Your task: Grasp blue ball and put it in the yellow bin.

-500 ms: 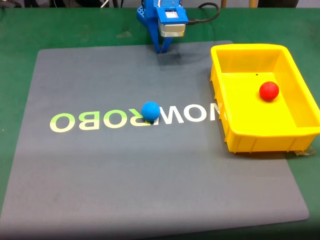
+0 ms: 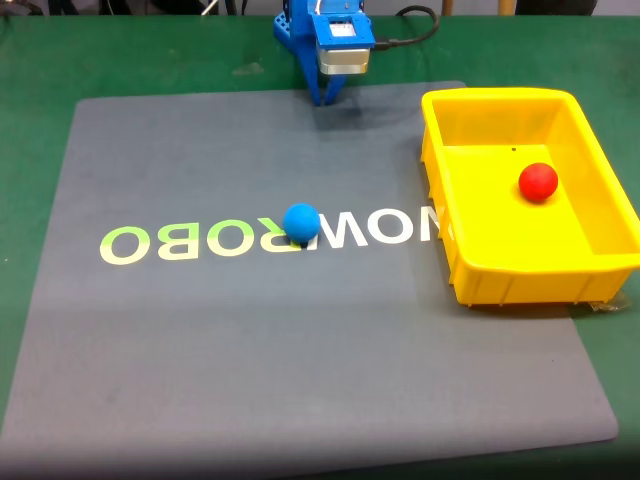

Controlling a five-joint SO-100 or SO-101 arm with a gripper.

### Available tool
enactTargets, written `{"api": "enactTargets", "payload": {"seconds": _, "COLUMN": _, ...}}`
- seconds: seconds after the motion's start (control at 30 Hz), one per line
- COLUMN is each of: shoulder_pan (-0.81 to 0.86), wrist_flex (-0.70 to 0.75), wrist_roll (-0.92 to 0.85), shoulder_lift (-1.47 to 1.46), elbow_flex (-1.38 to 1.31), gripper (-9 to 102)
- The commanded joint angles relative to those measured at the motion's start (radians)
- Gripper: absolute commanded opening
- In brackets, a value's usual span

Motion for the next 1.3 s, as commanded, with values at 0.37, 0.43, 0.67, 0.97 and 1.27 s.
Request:
{"api": "enactTargets", "payload": {"seconds": 0.37, "shoulder_pan": 0.242, "wrist_flex": -0.258, "wrist_roll": -0.175, "shoulder_lift": 0.009, "elbow_flex": -0.098, "gripper": 36}}
{"api": "enactTargets", "payload": {"seconds": 0.43, "shoulder_pan": 0.252, "wrist_flex": -0.29, "wrist_roll": -0.195, "shoulder_lift": -0.049, "elbow_flex": -0.147, "gripper": 36}}
{"api": "enactTargets", "payload": {"seconds": 0.67, "shoulder_pan": 0.242, "wrist_flex": -0.541, "wrist_roll": -0.126, "shoulder_lift": -0.649, "elbow_flex": -0.511, "gripper": 36}}
{"api": "enactTargets", "payload": {"seconds": 0.97, "shoulder_pan": 0.253, "wrist_flex": -0.707, "wrist_roll": -0.101, "shoulder_lift": -1.198, "elbow_flex": -0.899, "gripper": 36}}
{"api": "enactTargets", "payload": {"seconds": 1.27, "shoulder_pan": 0.218, "wrist_flex": -0.741, "wrist_roll": -0.069, "shoulder_lift": -1.577, "elbow_flex": -1.21, "gripper": 36}}
